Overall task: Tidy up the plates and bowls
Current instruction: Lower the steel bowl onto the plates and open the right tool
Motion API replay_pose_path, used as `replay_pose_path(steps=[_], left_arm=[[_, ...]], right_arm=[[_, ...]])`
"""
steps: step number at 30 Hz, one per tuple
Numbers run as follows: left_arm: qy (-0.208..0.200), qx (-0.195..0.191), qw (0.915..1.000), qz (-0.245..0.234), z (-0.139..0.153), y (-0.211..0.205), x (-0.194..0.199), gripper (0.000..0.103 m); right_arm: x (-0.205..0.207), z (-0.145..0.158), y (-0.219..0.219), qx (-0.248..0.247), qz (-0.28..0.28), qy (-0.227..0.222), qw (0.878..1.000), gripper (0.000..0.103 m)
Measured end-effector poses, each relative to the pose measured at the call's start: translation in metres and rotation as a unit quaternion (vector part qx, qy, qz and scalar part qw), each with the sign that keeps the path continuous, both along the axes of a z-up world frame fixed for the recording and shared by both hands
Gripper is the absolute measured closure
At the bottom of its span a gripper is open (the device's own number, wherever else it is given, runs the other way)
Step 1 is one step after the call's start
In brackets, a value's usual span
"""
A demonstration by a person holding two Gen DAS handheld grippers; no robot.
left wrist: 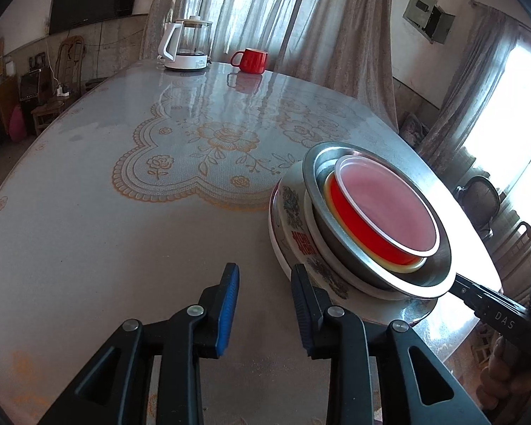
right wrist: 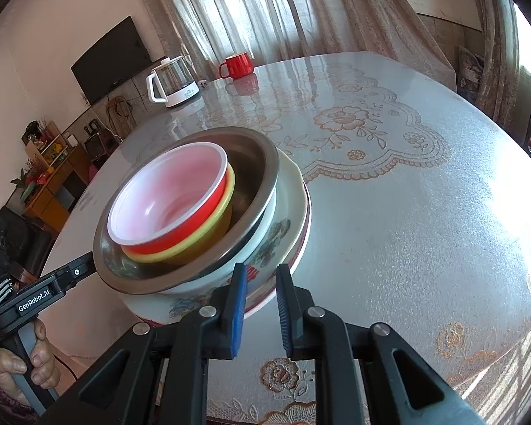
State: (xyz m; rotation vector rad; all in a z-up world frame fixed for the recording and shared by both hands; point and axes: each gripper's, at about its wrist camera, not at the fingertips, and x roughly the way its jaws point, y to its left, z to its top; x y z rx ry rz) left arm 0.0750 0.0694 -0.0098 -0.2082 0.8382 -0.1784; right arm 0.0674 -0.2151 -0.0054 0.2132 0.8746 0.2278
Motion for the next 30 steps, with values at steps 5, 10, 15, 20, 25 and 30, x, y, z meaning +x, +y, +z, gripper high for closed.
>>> replay_pose_path(steps=[5,10,15,20,25,30], left_arm=[[-0.013,0.024,0.9995,0.016,0.002,0.002,-0.006,0.072],[-0.022,0.031,0.9991,0.020,0.005,0.001,-0.012,0.068],[-0.020,0.031,0.9992,0.018,0.003,-0.001,-0.012,0.066],[-0.019,0.017,0.9994,0.022,0.004,0.005,-0.008,0.062],[-0.027,0.015,0.9994,0.017,0.009,0.006,0.000,0.062],[-0.035,0.012,0.9992,0.017,0.013,0.005,0.001,0.055]], right_arm=[[-0.006,0.002,0.008,-0.020,-0.004,-0.010,1.000,0.085],[-0.014,0.005,0.018,-0.042,-0.004,-0.021,0.999,0.085],[-0.018,0.005,0.025,-0.060,-0.009,-0.028,0.998,0.085],[-0.014,0.007,0.018,-0.044,-0.009,-0.019,0.999,0.085],[-0.008,0.015,-0.009,-0.003,-0.035,-0.023,0.999,0.083],[0.007,0.026,-0.035,0.068,-0.057,-0.020,0.996,0.069]])
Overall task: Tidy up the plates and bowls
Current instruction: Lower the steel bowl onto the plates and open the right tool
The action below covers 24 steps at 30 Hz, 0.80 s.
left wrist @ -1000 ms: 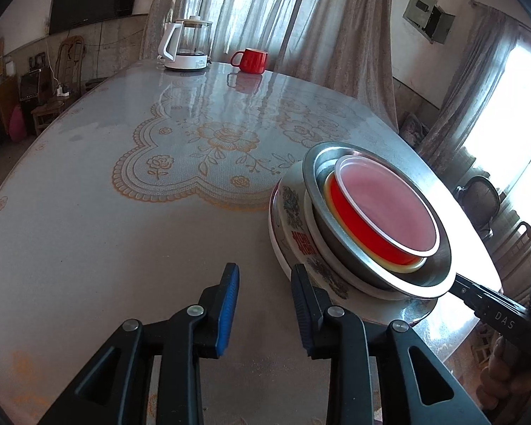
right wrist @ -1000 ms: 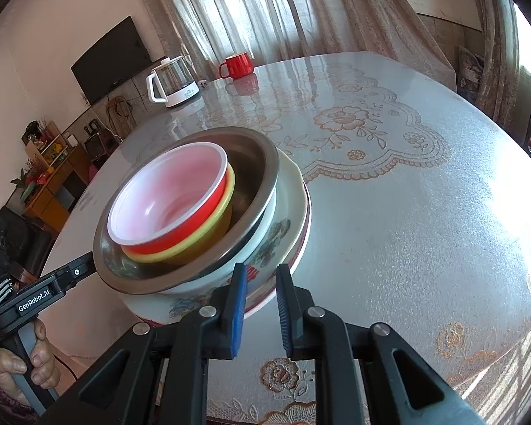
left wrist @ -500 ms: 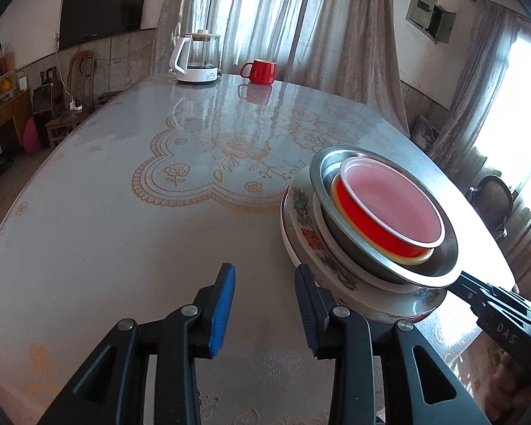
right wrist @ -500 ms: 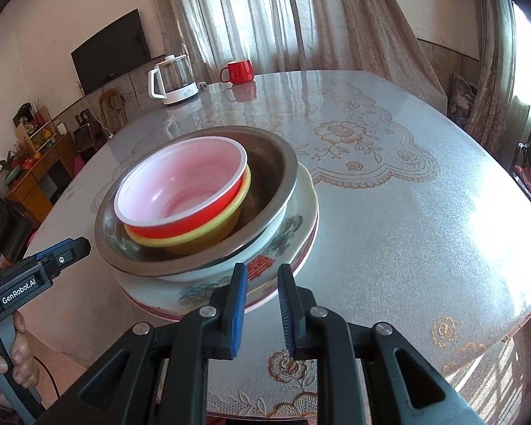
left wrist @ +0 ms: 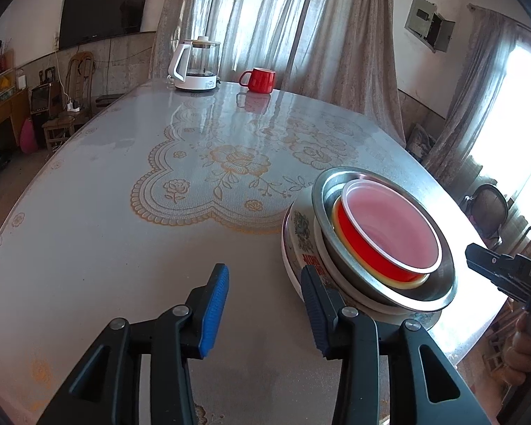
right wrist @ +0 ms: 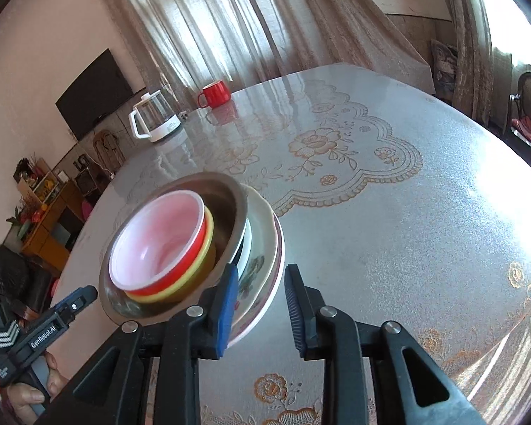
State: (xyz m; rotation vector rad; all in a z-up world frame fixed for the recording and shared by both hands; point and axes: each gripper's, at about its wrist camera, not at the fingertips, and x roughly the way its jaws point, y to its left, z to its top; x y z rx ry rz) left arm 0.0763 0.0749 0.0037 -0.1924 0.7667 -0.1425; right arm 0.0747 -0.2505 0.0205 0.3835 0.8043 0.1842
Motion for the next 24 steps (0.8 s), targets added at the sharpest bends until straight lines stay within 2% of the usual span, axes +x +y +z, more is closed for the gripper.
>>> replay_pose_path(steps=[2,7,8,10,12,14,18,20,24], left_arm=[[-0.004,-0.009,1.0000,-0.001,0.002,0.001,0.000,0.053],[-0.019,-0.010,0.9997,-0.011,0.014,-0.006,0.007,0.053],[-0.023,-0.009,0.9995,-0.017,0.015,-0.009,0.010,0.053],[-0.022,-0.006,0.9991,-0.037,0.017,-0.018,0.017,0.053],[-0.019,-0.008,0.9983,-0.054,0.017,-0.027,0.023,0.053],[-0.018,0.000,0.9976,-0.066,0.015,-0.034,0.026,0.053],[-0.015,0.007,0.9955,-0.094,0.011,-0.047,0.027,0.065],[-0.018,0.016,0.9954,-0.093,0.010,-0.051,0.024,0.065],[-0.014,0.009,0.9962,-0.086,0.010,-0.052,0.022,0.065]], right_arm=[[0.008,0.003,-0.004,0.025,0.004,0.001,1.000,0.067],[0.029,0.002,0.002,0.032,0.011,0.009,0.999,0.067],[0.032,0.002,0.005,0.028,0.018,0.007,0.999,0.073],[0.035,-0.001,0.015,0.002,0.030,0.013,0.999,0.078],[0.038,-0.007,0.022,-0.007,0.037,0.025,0.999,0.088],[0.036,-0.009,0.027,-0.024,0.038,0.020,0.999,0.088],[0.029,-0.010,0.025,-0.021,0.033,0.021,0.999,0.088],[0.028,-0.010,0.023,-0.018,0.030,0.024,0.999,0.088],[0.027,-0.009,0.024,-0.017,0.026,0.027,0.999,0.088]])
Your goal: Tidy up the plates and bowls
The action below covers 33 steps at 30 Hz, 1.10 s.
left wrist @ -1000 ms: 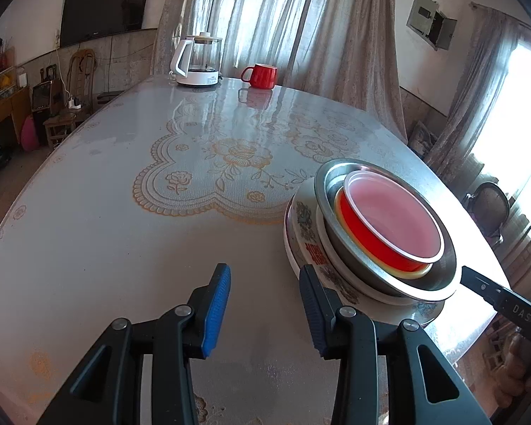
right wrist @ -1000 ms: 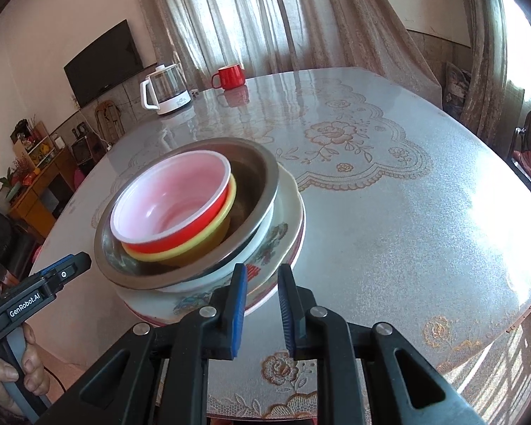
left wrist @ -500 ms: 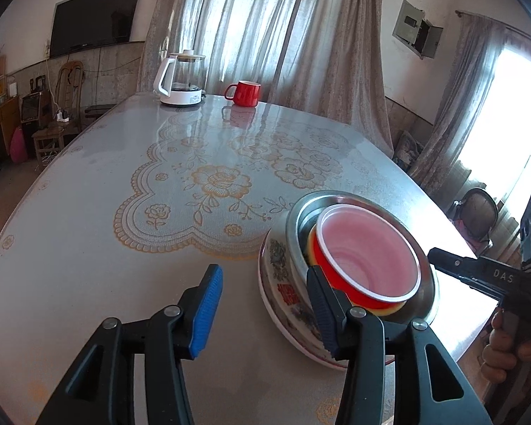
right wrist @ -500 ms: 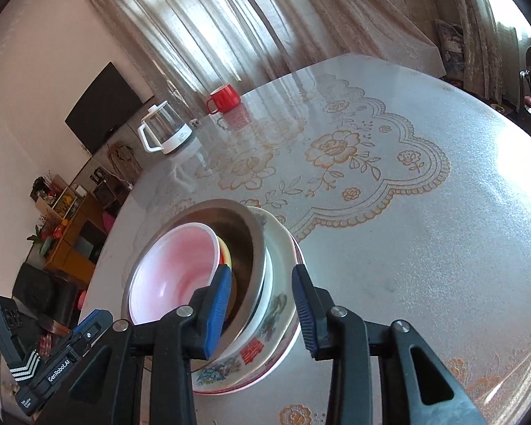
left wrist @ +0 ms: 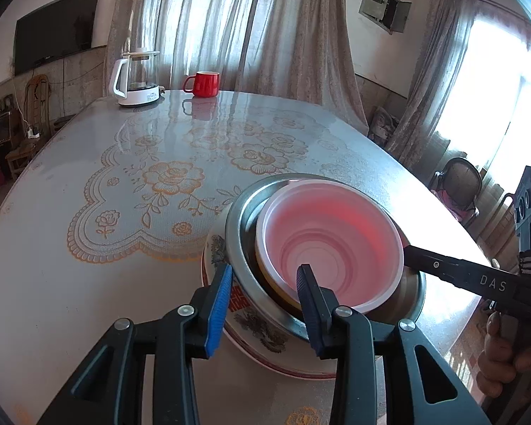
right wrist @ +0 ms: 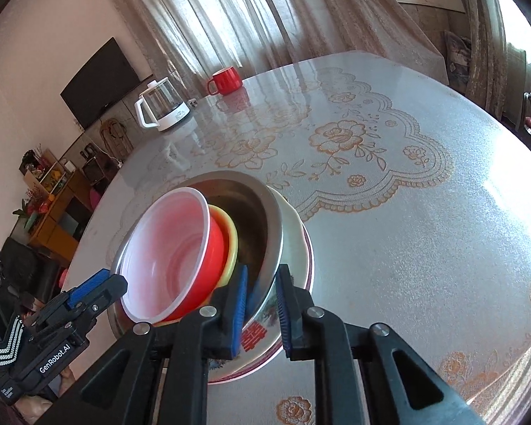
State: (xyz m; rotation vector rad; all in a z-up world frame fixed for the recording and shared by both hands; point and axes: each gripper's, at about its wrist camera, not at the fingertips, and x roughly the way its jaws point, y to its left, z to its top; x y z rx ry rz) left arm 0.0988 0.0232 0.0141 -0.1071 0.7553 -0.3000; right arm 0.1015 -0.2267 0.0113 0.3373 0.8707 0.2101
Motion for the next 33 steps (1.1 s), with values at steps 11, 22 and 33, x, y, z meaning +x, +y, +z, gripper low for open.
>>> replay_pose_path(steps=[11,22,33], left_arm=[[-0.017,0.013,0.9993,0.032,0.008,0.003,-0.013,0.051],[-0.032,0.027,0.9973,0.059,0.006,0.010,-0.025,0.036],[-0.039,0.045,0.9934,0.098,-0.006,0.024,-0.039,0.018]], right_arm=[[-0.011,0.001,0.009,-0.014,0.000,-0.017,1.000,0.082],[-0.031,0.009,0.020,-0.089,-0.031,-0.061,0.994,0.073],[-0.075,0.024,0.050,-0.155,-0.076,-0.140,0.975,0.036]])
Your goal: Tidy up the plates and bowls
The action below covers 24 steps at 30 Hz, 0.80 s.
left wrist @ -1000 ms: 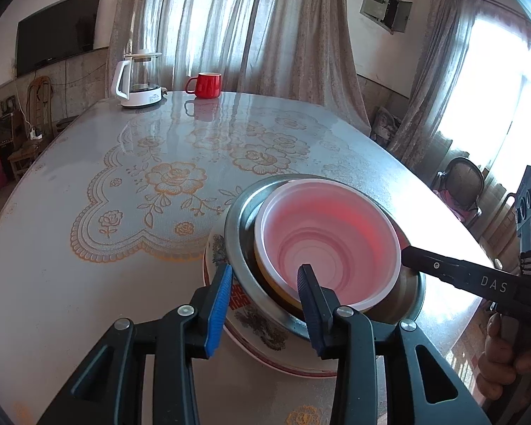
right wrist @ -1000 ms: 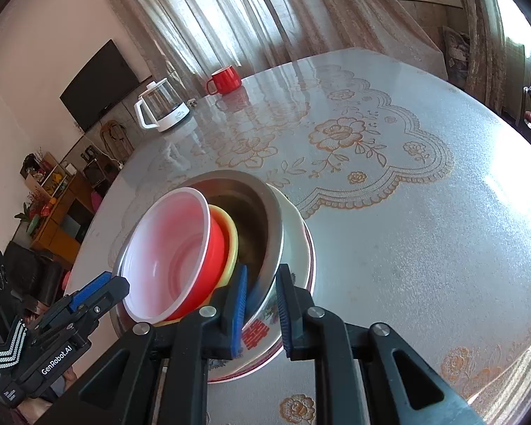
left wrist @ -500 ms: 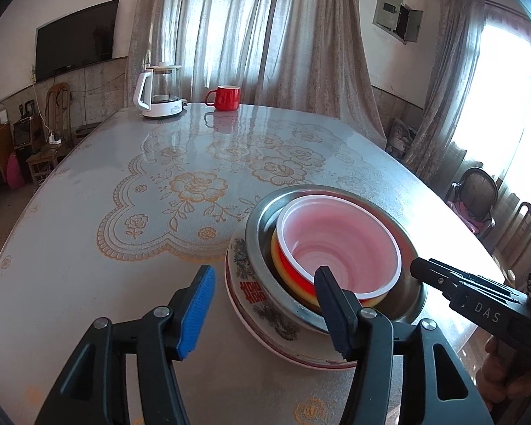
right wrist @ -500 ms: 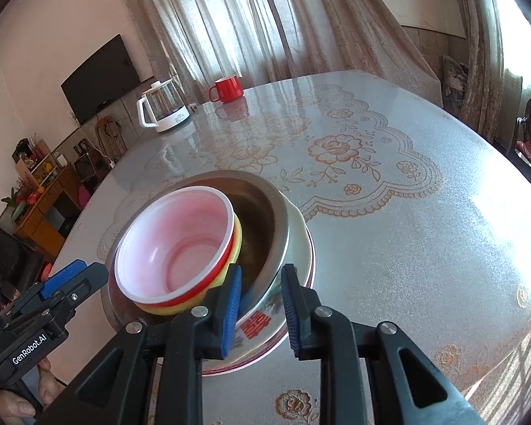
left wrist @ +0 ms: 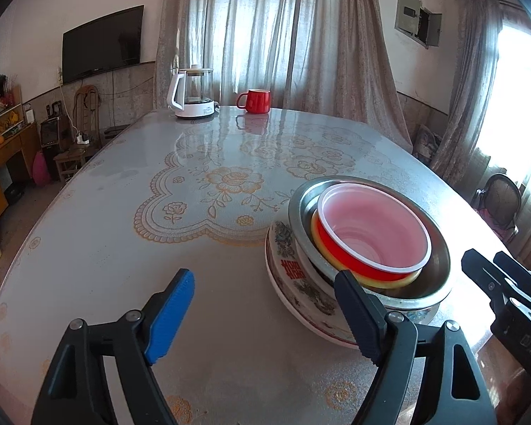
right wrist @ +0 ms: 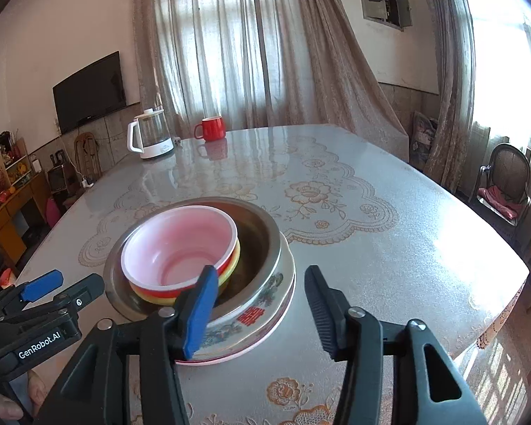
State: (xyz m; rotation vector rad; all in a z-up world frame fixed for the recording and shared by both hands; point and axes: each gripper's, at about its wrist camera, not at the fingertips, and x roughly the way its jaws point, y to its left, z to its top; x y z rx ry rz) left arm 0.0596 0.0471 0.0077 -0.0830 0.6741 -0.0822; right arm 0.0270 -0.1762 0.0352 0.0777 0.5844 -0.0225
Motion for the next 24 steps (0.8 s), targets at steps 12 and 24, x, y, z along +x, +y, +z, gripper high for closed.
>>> replay_pose_path(steps=[12,24], left_arm=[[-0.005,0.002,0.9996,0.028,-0.009,0.008,-0.020,0.000],[-0.015,0.015,0.9987,0.048,-0.010,0.000,-0.034,0.000]], right_arm=[[-0.008,-0.014,0.019,-0.049,-0.076,0.020,0.996,0.033],[-0.020,-0.022,0.009,-0.022,-0.094,0.043,0.994,0.033]])
